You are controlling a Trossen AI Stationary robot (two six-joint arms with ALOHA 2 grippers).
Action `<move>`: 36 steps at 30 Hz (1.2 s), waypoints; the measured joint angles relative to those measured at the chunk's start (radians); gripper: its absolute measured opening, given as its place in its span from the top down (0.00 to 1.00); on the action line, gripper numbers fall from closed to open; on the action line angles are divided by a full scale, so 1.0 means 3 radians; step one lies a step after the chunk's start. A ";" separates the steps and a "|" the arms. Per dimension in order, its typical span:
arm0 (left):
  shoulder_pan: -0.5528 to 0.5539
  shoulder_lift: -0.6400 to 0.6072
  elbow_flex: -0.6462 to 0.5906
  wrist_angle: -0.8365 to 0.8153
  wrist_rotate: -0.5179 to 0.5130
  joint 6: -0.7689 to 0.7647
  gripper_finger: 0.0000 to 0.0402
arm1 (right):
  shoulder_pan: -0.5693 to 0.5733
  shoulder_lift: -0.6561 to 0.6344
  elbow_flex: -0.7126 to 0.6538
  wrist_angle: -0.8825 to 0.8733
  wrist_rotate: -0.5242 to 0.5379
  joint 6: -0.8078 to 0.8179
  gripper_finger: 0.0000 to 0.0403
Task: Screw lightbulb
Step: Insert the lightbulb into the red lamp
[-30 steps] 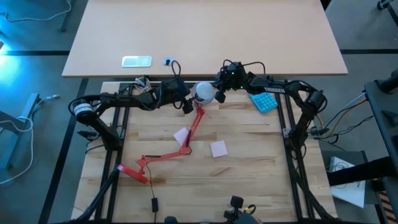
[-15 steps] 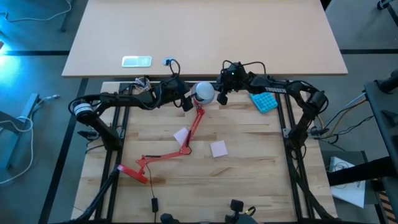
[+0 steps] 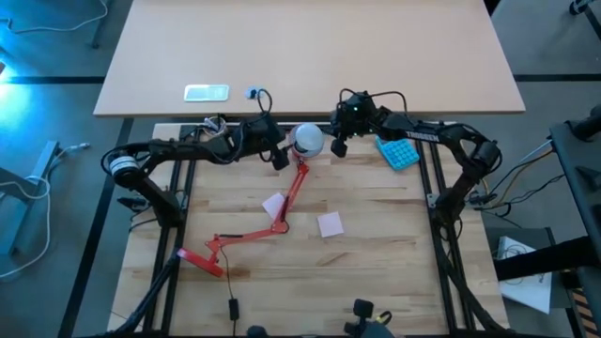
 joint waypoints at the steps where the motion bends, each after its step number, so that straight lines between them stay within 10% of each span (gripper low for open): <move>1: -0.0028 0.0023 0.0000 0.0016 0.0010 0.0000 0.36 | -0.0002 0.0033 0.0001 0.0124 0.0019 0.0019 0.99; 36: -0.0100 0.0036 0.0114 -0.0080 -0.0070 -0.0058 0.36 | -0.0012 0.0014 0.0001 -0.0094 0.0321 -0.0036 0.99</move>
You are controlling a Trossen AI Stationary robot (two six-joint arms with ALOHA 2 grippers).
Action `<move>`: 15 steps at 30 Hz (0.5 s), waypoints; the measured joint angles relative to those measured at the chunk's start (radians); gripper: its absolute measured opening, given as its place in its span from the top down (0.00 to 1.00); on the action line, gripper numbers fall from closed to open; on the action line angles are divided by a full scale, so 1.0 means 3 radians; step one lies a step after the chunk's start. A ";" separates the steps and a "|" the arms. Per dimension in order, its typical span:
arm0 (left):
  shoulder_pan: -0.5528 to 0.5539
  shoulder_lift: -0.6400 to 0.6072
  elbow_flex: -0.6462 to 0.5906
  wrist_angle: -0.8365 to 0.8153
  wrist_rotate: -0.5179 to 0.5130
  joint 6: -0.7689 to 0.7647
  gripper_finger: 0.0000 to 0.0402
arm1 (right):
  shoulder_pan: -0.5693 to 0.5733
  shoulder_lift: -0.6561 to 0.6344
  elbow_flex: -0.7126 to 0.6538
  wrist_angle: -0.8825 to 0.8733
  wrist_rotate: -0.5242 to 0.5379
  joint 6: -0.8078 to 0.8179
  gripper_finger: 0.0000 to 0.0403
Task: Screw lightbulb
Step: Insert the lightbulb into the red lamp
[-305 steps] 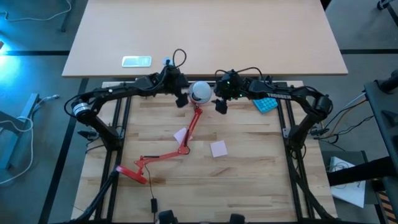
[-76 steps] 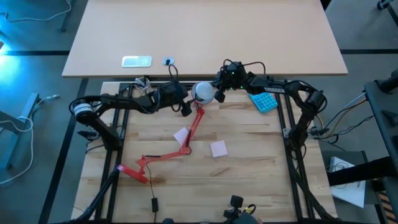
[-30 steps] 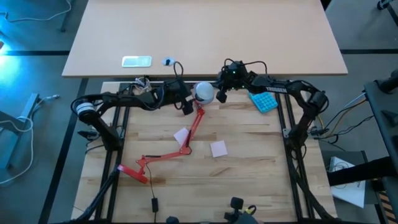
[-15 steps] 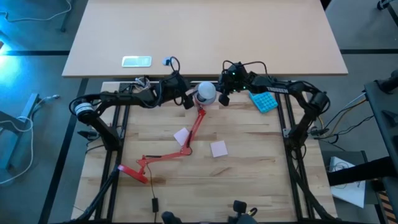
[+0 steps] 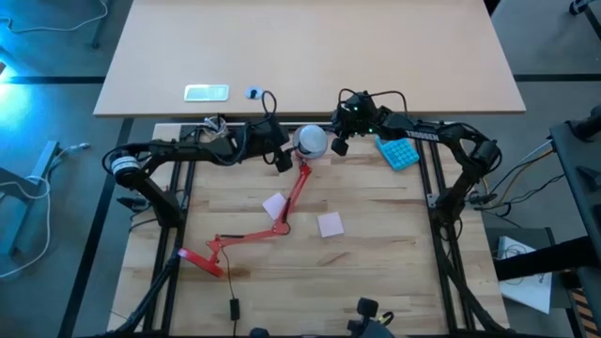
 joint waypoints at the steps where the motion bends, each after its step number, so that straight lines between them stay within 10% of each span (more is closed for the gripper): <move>1: -0.0011 0.0000 -0.0001 0.0008 0.0004 -0.0004 0.36 | 0.0002 0.0000 0.0000 -0.0001 -0.0026 0.0002 0.99; 15: 0.0223 0.0051 -0.0003 0.0268 -0.0154 -0.0030 0.36 | 0.0171 -0.0070 0.0000 -0.0375 -0.0216 0.0140 0.99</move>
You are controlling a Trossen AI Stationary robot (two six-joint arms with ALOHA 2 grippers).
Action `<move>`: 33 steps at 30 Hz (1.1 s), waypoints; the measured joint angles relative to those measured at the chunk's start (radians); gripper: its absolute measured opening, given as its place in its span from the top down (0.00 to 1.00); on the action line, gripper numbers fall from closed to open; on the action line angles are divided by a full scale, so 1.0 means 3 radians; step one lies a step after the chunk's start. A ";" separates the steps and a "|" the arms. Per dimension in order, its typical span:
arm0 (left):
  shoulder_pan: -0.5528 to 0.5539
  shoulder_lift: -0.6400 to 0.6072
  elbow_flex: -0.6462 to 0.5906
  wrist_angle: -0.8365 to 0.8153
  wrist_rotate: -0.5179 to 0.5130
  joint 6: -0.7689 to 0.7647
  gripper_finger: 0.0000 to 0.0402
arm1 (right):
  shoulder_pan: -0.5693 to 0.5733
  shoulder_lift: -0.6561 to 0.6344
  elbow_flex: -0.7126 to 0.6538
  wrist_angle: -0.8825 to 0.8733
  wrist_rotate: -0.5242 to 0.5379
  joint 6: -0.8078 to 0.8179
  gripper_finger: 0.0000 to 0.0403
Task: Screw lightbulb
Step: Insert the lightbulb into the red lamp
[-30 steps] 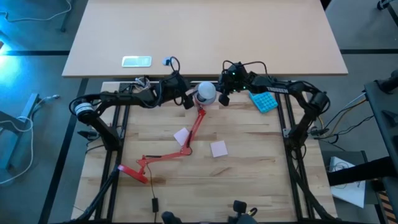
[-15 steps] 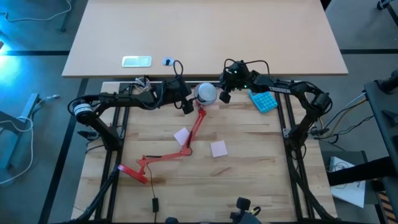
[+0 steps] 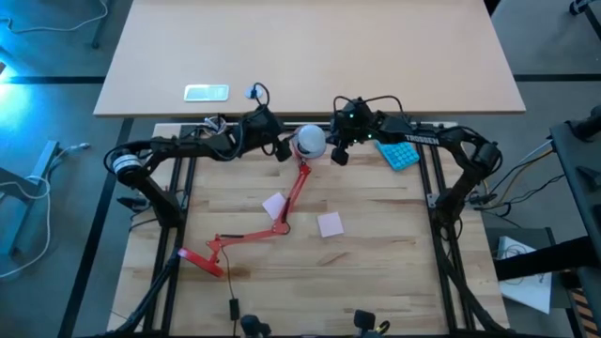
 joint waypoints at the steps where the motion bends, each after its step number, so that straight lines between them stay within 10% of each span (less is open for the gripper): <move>1: 0.0025 0.0000 0.0000 -0.0002 -0.0001 0.0000 0.36 | 0.0011 -0.0018 0.0000 -0.0069 -0.0003 -0.0001 0.99; 14: -0.0143 -0.0061 -0.0001 -0.0211 0.0608 -0.0038 0.36 | -0.0002 -0.0214 0.0000 0.0184 0.0593 -0.0116 0.99; 33: -0.0071 0.0001 -0.0005 0.0058 -0.0149 0.0172 0.36 | 0.0130 -0.0111 0.0001 -0.0142 0.0524 -0.0096 0.99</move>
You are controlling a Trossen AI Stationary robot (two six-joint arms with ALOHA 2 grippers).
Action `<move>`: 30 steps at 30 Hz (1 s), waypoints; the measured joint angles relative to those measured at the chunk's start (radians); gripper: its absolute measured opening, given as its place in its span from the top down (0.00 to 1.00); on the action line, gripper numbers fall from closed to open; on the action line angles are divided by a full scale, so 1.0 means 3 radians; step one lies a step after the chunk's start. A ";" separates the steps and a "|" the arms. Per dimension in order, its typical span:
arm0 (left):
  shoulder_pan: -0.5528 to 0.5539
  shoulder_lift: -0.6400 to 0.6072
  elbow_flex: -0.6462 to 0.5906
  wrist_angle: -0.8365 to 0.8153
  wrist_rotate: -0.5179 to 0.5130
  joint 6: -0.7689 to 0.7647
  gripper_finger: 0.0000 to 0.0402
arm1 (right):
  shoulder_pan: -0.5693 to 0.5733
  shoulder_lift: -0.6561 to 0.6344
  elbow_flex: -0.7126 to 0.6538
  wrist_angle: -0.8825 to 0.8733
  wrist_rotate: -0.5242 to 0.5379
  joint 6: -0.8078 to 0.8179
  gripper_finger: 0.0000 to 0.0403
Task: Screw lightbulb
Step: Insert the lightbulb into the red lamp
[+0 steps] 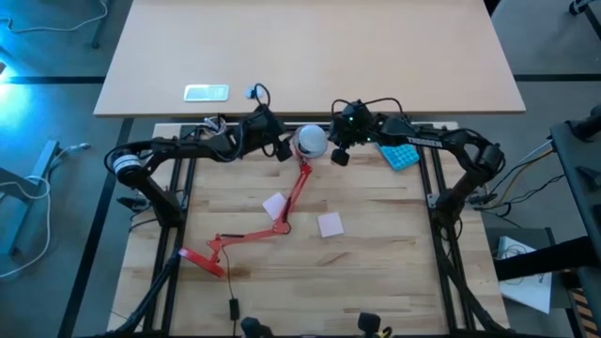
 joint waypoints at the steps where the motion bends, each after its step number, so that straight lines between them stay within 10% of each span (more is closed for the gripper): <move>1: 0.0005 -0.0024 0.0000 -0.0025 -0.0020 0.0027 0.36 | 0.0001 -0.0037 0.0000 -0.0076 0.0000 -0.0021 0.99; 12: -0.0153 -0.0247 0.0000 -0.0541 0.0432 -0.0426 0.36 | -0.0046 -0.0189 0.0000 0.0254 0.0240 -0.0115 0.99; 30: -0.0236 -0.0102 -0.0001 -0.0172 0.0015 -0.0304 0.36 | 0.0050 0.0010 0.0000 0.0387 0.0163 0.0355 0.99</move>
